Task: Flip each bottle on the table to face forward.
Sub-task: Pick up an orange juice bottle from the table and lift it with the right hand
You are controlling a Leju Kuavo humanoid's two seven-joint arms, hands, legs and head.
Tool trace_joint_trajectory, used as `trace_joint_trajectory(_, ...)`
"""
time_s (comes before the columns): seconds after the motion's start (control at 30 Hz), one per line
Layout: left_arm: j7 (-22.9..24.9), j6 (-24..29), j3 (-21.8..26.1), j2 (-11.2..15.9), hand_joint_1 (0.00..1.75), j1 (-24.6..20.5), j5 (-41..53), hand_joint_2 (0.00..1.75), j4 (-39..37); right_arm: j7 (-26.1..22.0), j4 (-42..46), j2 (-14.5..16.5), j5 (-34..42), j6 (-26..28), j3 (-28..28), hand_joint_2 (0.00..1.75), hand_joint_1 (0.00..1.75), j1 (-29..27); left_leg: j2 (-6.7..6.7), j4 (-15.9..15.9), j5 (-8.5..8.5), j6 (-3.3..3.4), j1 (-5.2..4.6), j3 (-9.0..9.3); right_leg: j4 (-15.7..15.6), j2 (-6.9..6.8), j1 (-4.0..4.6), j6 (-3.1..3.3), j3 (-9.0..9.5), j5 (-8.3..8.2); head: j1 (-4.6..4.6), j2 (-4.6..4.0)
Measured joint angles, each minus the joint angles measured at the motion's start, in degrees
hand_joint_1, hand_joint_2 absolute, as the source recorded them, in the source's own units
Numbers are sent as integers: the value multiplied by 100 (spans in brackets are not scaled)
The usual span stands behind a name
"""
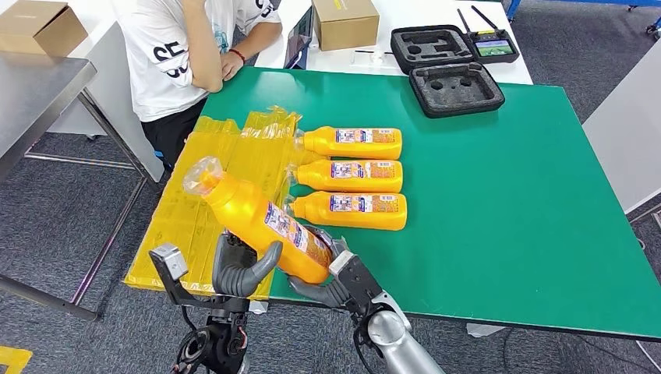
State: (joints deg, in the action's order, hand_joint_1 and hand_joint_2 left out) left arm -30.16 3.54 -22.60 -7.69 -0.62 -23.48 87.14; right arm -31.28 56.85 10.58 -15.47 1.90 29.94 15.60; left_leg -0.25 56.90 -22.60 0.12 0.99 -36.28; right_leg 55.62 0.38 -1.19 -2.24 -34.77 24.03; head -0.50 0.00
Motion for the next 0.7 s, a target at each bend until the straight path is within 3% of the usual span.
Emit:
trace_joint_trajectory(0.3, 30, -32, 0, 2, 0, -18, -12, 175, -48, 0, -43, 8, -2, -18, -1, 175, 175, 30, 0, 0, 0, 0, 0, 0, 0, 0, 0, 0, 0, 0, -1, 0)
trace_joint_trajectory(0.47, 171, -291, -20, 7, 0, -190, -83, 175, -503, -34, -405, 70, -103, -125, -4, 175, 175, 257, 0, 0, 0, 0, 0, 0, 0, 0, 0, 0, -1, 0, 0, -1)
trace_joint_trajectory(0.7, -102, -420, 138, -23, 0, -248, -327, 175, -589, 9, -814, 179, -591, -251, 28, 175, 175, 383, 0, 0, 0, 0, 1, -1, 0, 0, 1, 0, -1, 0, 0, -1)
